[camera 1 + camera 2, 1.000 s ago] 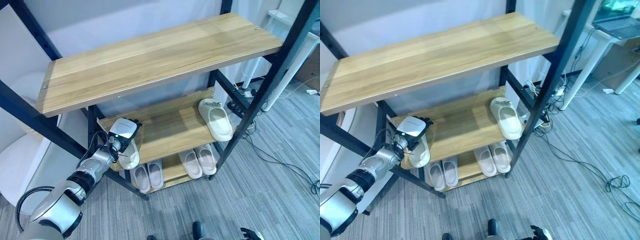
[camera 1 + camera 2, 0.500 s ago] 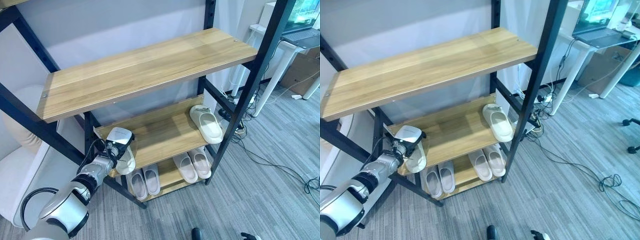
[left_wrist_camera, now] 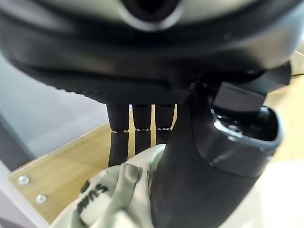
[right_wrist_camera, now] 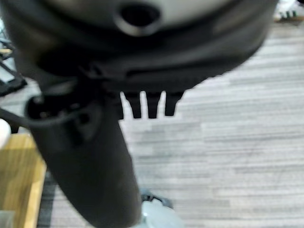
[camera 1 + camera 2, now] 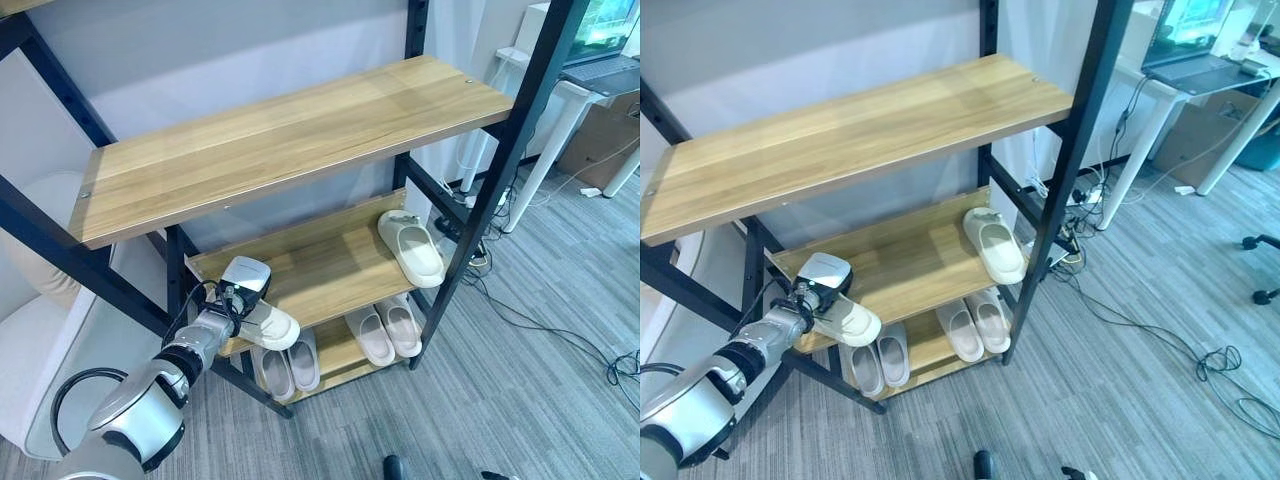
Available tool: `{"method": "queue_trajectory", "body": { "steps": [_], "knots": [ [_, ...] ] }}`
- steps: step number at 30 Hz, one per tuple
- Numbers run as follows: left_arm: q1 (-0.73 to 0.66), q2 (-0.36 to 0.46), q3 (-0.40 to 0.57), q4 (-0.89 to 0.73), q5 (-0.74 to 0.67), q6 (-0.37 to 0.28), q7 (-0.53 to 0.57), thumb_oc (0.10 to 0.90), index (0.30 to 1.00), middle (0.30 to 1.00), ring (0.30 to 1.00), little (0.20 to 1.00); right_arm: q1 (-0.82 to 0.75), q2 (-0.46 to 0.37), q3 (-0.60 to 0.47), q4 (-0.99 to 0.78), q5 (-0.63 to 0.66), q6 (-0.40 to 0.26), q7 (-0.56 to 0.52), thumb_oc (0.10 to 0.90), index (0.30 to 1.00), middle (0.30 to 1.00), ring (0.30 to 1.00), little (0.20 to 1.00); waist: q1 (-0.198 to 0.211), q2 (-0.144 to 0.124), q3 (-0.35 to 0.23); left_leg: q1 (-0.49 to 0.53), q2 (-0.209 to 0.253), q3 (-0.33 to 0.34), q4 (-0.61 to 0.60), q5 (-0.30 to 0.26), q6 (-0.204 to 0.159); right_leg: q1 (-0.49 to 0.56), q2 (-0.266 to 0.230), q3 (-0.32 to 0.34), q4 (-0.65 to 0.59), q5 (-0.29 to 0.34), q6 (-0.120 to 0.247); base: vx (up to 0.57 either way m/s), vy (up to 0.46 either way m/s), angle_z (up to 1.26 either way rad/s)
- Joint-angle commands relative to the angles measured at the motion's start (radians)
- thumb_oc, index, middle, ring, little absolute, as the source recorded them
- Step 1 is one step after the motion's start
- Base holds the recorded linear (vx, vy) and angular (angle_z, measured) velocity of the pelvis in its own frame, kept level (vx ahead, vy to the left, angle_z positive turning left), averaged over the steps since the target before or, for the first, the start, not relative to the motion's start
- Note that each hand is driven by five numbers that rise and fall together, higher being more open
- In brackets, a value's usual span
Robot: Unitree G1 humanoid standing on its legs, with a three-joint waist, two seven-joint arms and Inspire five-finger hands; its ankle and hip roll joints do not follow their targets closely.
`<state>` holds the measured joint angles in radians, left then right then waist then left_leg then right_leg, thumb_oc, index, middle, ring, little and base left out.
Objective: Arrange the slippers neatly on the shoe rack.
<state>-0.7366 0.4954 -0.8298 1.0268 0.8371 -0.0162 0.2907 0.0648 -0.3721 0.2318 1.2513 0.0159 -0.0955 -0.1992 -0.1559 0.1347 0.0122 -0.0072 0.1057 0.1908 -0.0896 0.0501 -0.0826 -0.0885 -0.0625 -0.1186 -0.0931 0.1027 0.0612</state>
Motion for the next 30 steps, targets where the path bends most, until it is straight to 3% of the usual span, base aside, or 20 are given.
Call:
{"method": "queue_trajectory", "body": {
  "steps": [1,12,19,30],
  "knots": [
    [-0.14,-0.029,-0.007,-0.017,0.041,-0.053,0.04,0.4,0.3,0.3,0.3,0.3,-0.034,-0.019,0.032,0.035,-0.017,-0.015,-0.027,0.8,0.9,0.9,0.9,0.9,-0.027,-0.062,0.017,0.016,-0.019,-0.021,0.002,-0.091,-0.007,0.039,-0.051,-0.011,0.006,-0.093,0.107,0.0,-0.027,-0.04],
    [-0.256,0.043,0.03,-0.357,0.107,-0.071,0.166,0.4,0.3,0.3,0.3,0.3,-0.043,-0.013,0.028,0.041,-0.023,-0.019,-0.038,0.8,0.9,0.9,0.9,0.9,-0.033,-0.05,0.033,-0.006,-0.014,-0.016,0.002,-0.082,-0.008,0.007,-0.049,-0.002,0.006,-0.087,0.109,-0.01,-0.023,-0.06],
    [-0.289,0.015,0.052,-0.378,0.127,-0.048,0.198,0.4,0.3,0.3,0.3,0.3,-0.047,-0.015,0.012,0.056,0.0,-0.019,-0.046,0.8,0.9,0.9,0.9,0.9,-0.041,-0.043,0.038,-0.009,-0.013,-0.008,0.002,-0.081,-0.008,-0.004,-0.045,0.008,0.006,-0.086,0.106,0.01,-0.017,-0.09],
    [-0.407,0.033,-0.011,-0.316,0.145,-0.038,0.225,0.4,0.3,0.3,0.3,0.3,-0.086,-0.019,0.017,0.077,0.031,-0.021,-0.058,0.8,0.9,0.9,0.9,0.9,-0.061,-0.038,0.06,-0.064,-0.005,0.011,0.002,-0.063,-0.015,-0.082,-0.037,0.029,0.006,-0.06,0.107,-0.01,-0.018,-0.03]
  ]
}}
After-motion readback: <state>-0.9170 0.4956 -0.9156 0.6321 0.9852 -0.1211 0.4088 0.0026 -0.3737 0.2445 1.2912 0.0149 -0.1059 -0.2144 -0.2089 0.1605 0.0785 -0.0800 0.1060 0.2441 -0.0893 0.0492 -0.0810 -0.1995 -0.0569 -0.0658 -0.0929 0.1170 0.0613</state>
